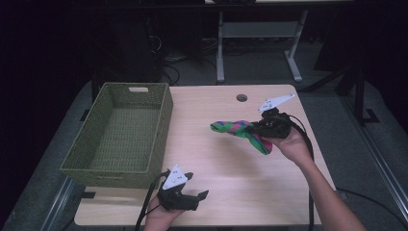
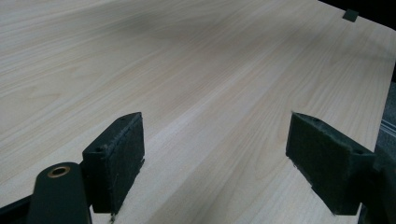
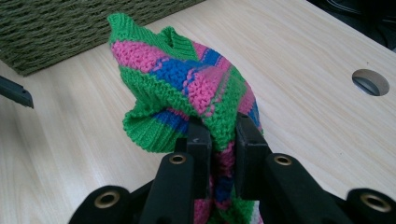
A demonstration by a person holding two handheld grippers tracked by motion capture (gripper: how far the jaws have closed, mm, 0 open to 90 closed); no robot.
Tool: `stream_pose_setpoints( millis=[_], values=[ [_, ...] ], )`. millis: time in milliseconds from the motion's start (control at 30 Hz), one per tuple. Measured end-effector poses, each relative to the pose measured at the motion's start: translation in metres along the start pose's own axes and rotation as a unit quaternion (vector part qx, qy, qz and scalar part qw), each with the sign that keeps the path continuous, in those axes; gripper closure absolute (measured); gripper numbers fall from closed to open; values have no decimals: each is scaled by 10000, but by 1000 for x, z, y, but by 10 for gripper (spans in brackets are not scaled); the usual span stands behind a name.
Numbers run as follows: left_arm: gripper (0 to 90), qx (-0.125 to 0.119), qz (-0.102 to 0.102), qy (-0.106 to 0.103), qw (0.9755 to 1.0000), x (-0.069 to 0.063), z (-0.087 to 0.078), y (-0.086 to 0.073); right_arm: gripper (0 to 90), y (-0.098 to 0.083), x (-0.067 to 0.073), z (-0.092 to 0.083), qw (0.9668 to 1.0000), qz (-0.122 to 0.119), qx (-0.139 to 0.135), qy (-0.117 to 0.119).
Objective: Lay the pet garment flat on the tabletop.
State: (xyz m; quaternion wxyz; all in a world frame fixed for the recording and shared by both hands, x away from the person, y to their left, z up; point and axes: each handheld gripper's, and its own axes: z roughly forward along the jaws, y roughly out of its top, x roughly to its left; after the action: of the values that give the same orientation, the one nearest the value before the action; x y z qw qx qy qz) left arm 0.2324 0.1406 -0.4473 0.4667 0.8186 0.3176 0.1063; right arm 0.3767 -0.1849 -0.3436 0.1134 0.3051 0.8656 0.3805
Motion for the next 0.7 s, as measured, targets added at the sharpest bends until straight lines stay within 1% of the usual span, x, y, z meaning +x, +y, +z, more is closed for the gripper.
stream_pose_setpoints(
  millis=[100, 300, 533, 700],
  values=[
    [189, 1, -11, 8, 10000, 0, 0, 0, 787, 0, 2, -3, 10000, 13, -19, 38],
    [189, -20, -23, 27, 10000, 0, -1, 0, 786, -1, 10, -6, 9998, -128, -71, 97],
    [190, -18, -1, 47, 10000, 1, -1, 0, 786, -5, 25, -7, 9995, -269, -35, 133],
    [189, -31, 10, 65, 10000, 1, -2, 1, 786, -9, 30, -8, 9992, -340, -76, 180]
  ],
)
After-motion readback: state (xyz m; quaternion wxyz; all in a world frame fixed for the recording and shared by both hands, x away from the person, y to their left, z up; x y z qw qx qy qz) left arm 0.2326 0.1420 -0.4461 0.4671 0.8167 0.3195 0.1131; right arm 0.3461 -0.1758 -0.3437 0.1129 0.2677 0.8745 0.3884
